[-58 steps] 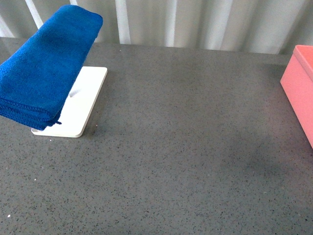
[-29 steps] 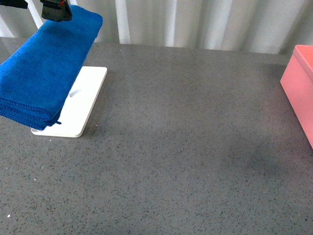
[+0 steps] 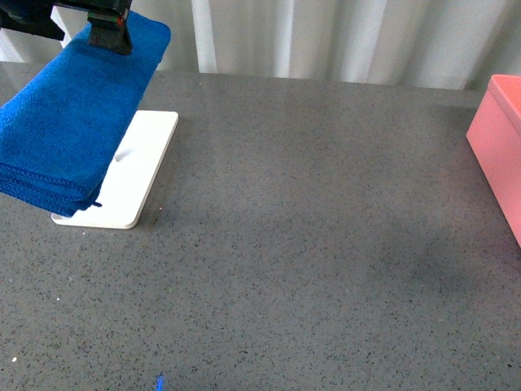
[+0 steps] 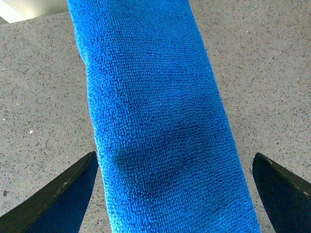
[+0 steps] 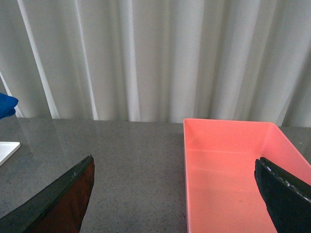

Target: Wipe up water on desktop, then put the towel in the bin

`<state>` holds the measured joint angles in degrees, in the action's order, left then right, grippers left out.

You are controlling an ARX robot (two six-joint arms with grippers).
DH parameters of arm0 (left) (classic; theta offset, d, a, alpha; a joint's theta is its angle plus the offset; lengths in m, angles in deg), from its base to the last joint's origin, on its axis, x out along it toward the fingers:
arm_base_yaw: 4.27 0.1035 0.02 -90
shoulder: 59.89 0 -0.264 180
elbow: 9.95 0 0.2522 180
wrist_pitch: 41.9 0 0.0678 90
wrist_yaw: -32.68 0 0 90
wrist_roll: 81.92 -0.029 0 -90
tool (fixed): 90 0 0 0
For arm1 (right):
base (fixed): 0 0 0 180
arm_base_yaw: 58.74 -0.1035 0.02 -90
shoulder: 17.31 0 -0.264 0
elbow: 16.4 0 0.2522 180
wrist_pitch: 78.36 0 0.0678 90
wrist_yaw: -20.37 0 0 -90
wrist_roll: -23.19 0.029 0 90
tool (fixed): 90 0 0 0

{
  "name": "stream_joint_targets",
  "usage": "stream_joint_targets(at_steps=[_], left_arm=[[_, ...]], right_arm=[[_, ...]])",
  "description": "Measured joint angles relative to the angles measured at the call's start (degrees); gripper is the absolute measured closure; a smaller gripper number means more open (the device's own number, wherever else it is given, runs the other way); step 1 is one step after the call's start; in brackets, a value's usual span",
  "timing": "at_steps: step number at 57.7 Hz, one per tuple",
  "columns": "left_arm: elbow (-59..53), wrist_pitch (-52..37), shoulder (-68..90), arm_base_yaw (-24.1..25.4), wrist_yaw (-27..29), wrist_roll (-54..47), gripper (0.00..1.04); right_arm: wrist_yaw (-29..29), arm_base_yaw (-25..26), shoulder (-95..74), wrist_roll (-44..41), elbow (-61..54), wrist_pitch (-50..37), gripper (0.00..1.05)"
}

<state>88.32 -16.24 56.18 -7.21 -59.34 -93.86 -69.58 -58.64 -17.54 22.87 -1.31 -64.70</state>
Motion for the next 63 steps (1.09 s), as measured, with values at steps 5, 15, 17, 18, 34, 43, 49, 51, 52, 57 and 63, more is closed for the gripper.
stream_joint_targets(at_steps=[5,15,17,18,34,43,49,51,52,57,63], left_arm=[[0.00,-0.76,0.61,-0.04,0.13,0.00,0.07],[-1.22,-2.05,1.05,0.00,0.98,-0.02,0.07],[-1.51,-2.32,1.16,0.02,1.07,-0.02,0.07],[-1.73,-2.40,1.20,0.04,1.05,-0.02,0.07],[-3.72,-3.04,1.46,0.11,1.57,0.04,0.38],[-3.87,-3.39,1.44,0.22,1.46,0.20,0.66],[-3.96,-3.67,1.05,0.52,0.46,0.48,0.80],[-3.96,-3.69,0.77,0.59,-0.31,0.72,0.85],[-3.98,-3.72,0.59,0.59,-0.79,0.90,0.88],[-3.98,-3.72,-0.13,0.59,-2.67,1.73,0.98],[-4.00,-4.28,-2.84,0.52,-6.16,3.74,1.00]], right_arm=[[0.00,0.00,0.00,0.00,0.00,0.00,0.07],[0.00,0.00,0.00,0.00,0.02,0.00,0.07],[0.00,0.00,0.00,0.00,0.00,0.00,0.07],[0.00,0.00,0.00,0.00,0.00,0.00,0.07],[0.00,0.00,0.00,0.00,0.00,0.00,0.07],[0.00,0.00,0.00,0.00,0.00,0.00,0.07],[0.00,0.00,0.00,0.00,0.00,0.00,0.07],[0.00,0.00,0.00,0.00,0.02,0.00,0.07],[0.00,0.00,0.00,0.00,0.00,0.00,0.07],[0.00,0.00,0.00,0.00,0.00,0.00,0.07],[0.00,0.00,0.00,0.00,0.00,0.00,0.07]])
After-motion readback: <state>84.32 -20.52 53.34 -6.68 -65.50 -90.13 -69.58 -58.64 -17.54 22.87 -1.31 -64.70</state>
